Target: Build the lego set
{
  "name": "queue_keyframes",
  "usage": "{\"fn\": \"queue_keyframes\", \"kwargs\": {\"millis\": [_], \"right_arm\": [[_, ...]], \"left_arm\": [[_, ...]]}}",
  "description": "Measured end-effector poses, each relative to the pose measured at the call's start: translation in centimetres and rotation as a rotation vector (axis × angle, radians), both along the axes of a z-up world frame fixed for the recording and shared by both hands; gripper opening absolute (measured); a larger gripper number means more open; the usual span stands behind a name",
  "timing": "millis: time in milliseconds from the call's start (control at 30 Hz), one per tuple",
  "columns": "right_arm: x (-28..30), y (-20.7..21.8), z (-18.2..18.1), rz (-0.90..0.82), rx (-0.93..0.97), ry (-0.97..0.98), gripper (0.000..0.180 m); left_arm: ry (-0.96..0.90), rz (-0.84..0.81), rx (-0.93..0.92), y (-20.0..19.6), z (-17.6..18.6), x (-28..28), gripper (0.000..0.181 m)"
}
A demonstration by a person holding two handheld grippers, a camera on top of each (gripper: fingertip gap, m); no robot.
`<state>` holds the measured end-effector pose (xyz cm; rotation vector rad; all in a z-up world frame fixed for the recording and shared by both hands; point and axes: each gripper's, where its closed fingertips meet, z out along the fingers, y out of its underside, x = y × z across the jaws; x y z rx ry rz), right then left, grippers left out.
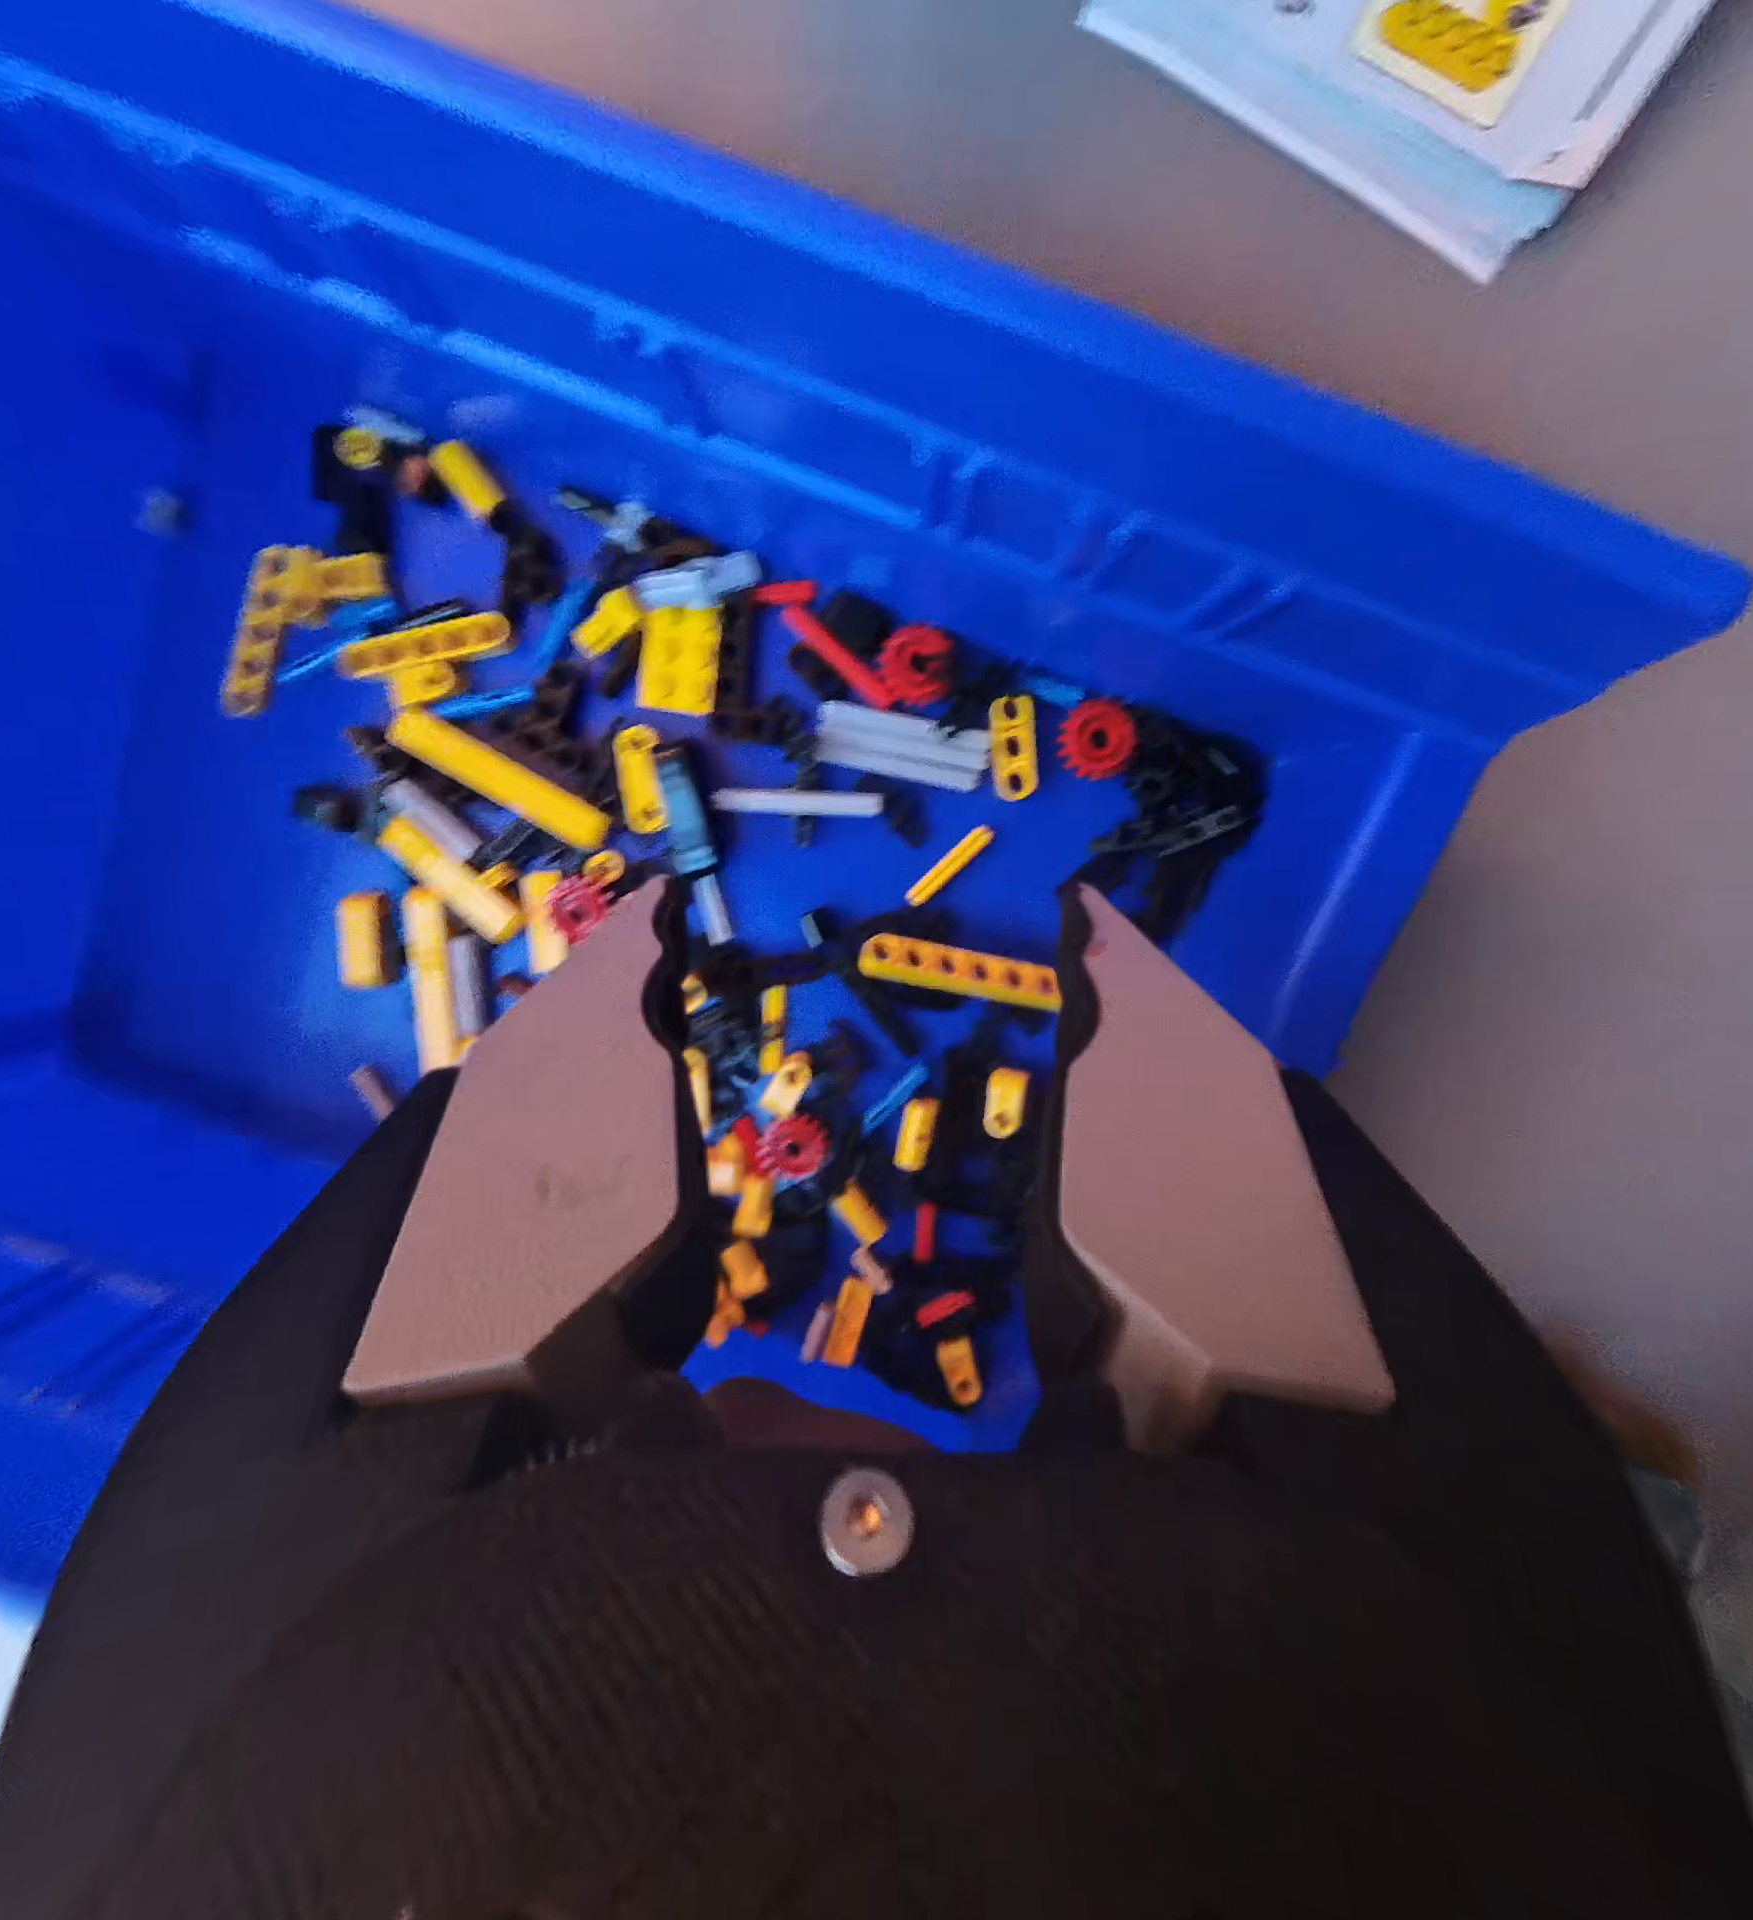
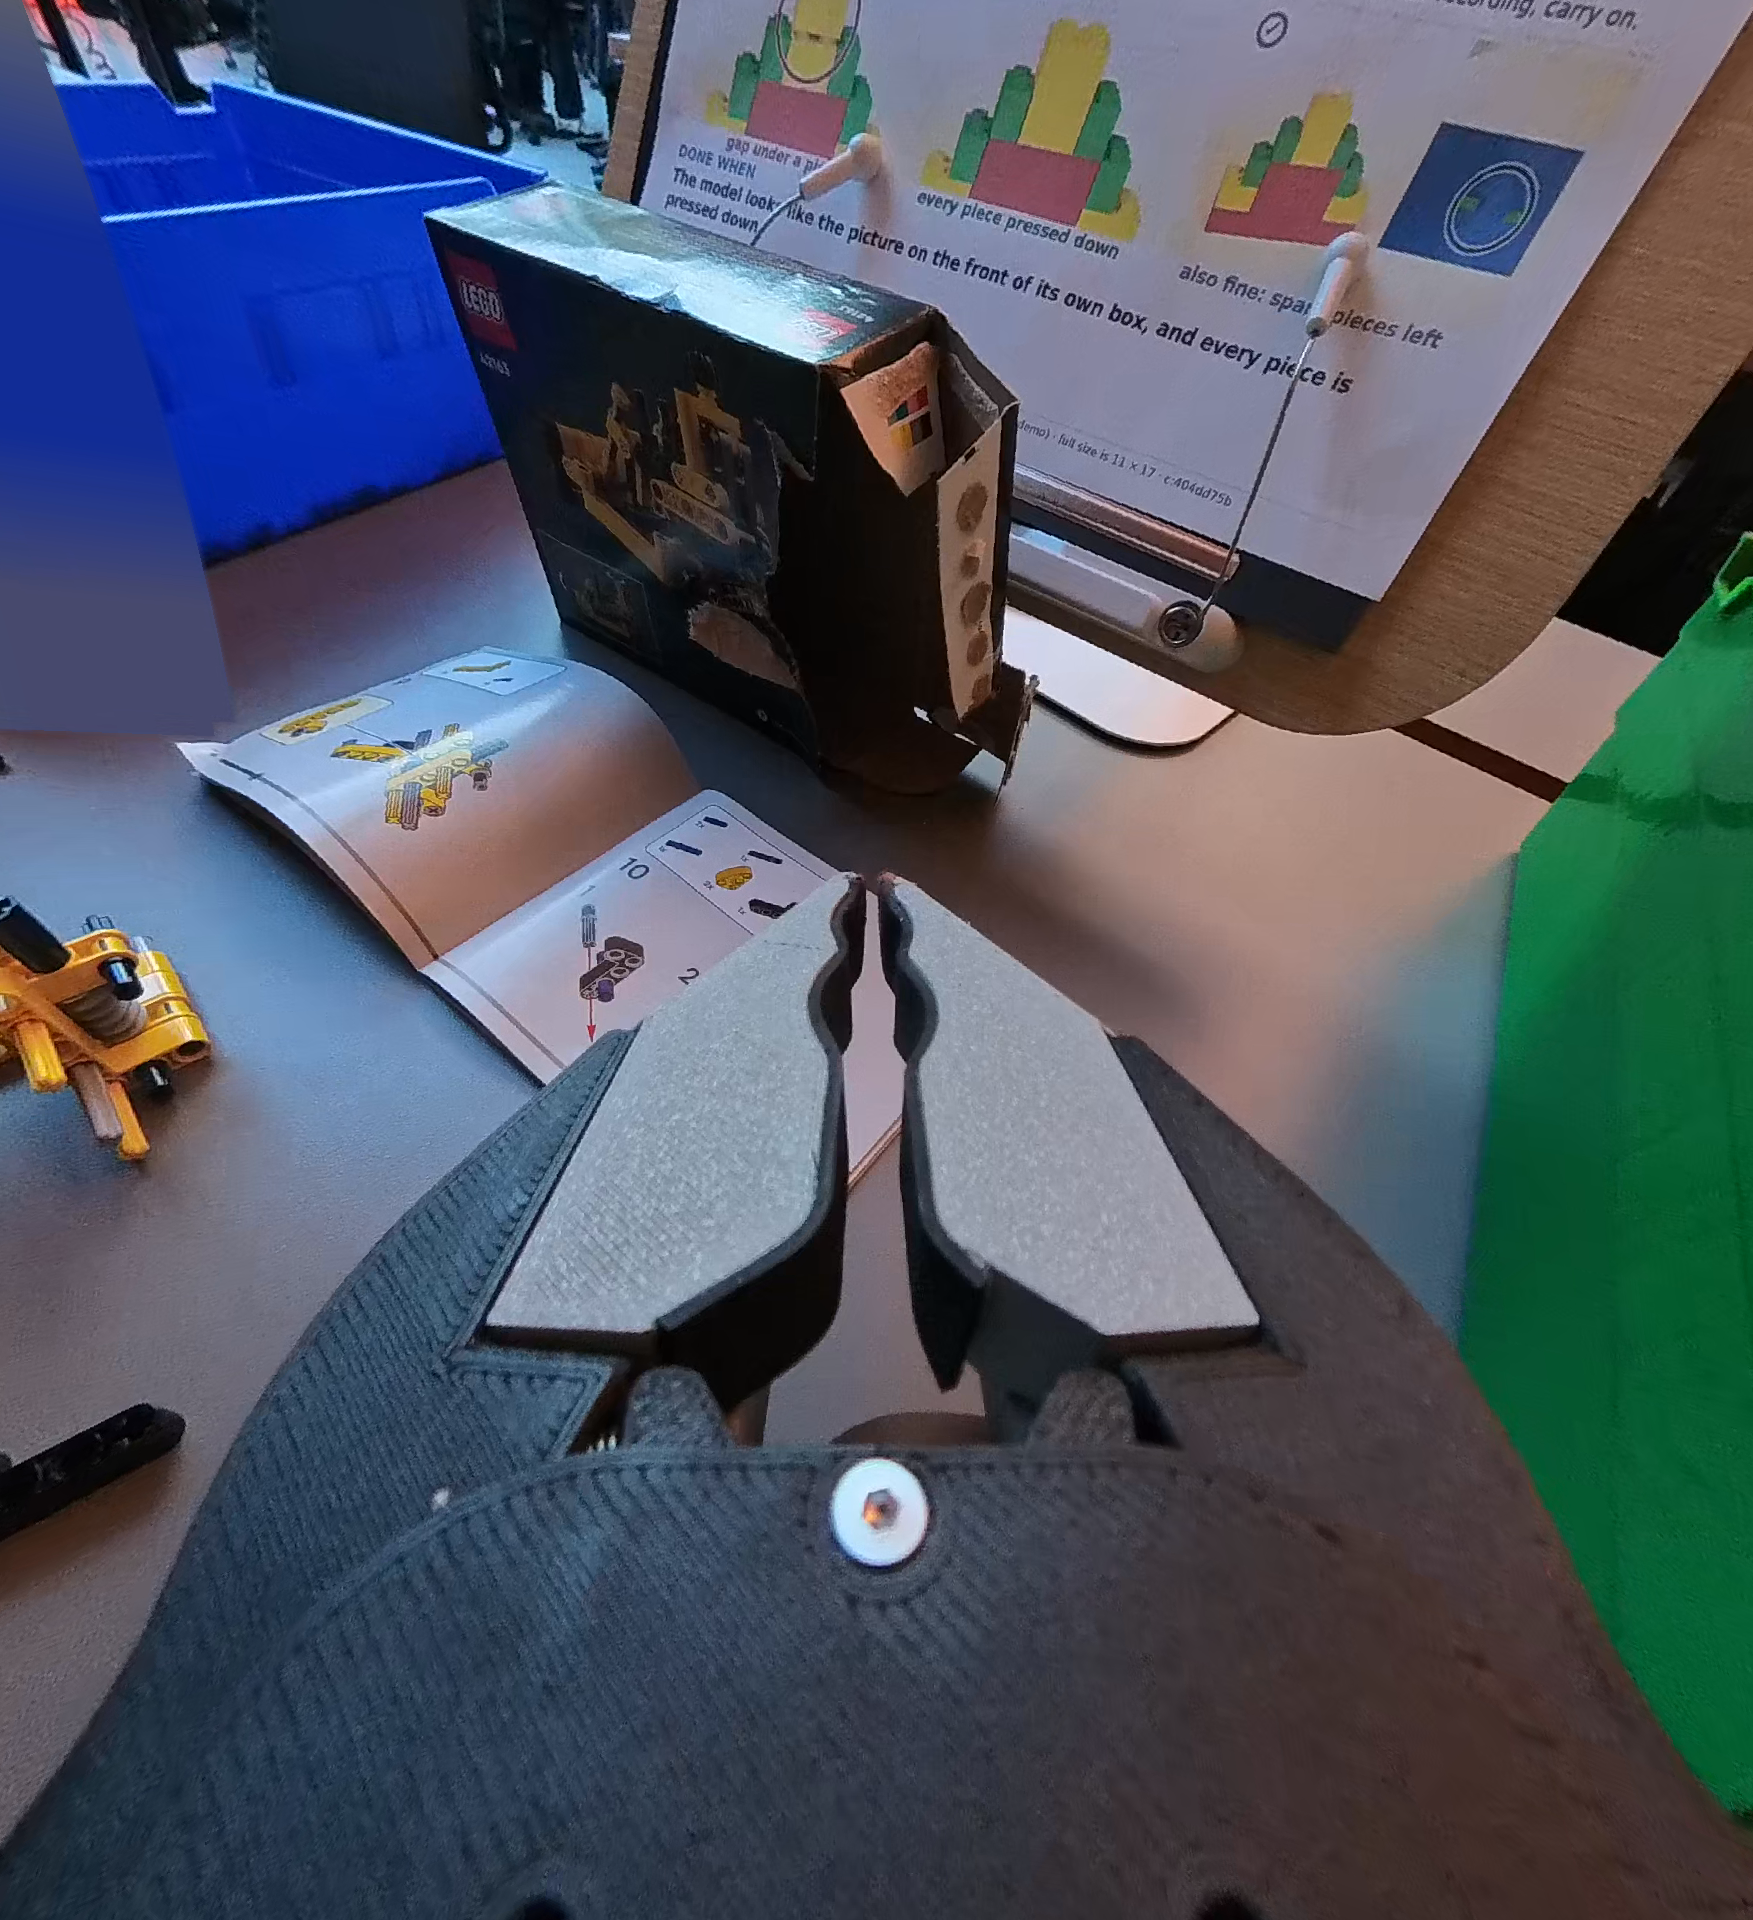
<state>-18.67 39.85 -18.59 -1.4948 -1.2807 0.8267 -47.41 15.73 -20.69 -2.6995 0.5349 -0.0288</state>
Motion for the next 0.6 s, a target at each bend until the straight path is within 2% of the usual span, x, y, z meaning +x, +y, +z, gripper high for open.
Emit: {"fn": "queue_keyframes", "kwargs": {"millis": [133, 167, 267, 300, 333, 367, 433, 600], "right_arm": [[0.0, 0.0, 0.0, -0.002, 0.001, -0.002, 0.000], [0.0, 0.0, 0.0, -0.002, 0.002, -0.002, 0.000], [0.0, 0.0, 0.0, -0.004, 0.008, -0.005, 0.000], [0.0, 0.0, 0.0, -0.005, 0.011, -0.005, 0.000], [0.0, 0.0, 0.0, -0.006, 0.013, -0.005, 0.000], [0.0, 0.0, 0.0, -0.007, 0.014, -0.006, 0.000], [0.0, 0.0, 0.0, -0.006, 0.013, -0.004, 0.000], [0.1, 0.0, 0.0, -0.002, 0.005, 0.001, 0.000]], "left_arm": [[-0.023, -0.057, -0.067, 0.3, -3.0, 3.7, 0.072], [-0.006, -0.050, -0.056, 0.7, -3.7, 3.9, 0.049], [0.020, -0.062, 0.014, 1.4, -3.9, 3.8, 0.059], [0.060, -0.034, 0.003, 1.4, -3.9, 2.7, 0.070], [0.130, 0.011, 0.011, 1.6, -3.5, 1.0, 0.073], [0.170, 0.039, 0.030, 1.8, -3.0, -0.3, 0.064], [0.116, 0.082, 0.049, 1.7, -1.7, -1.2, 0.059], [0.029, 0.128, 0.126, 0.8, 1.7, -1.7, 0.066]]}}
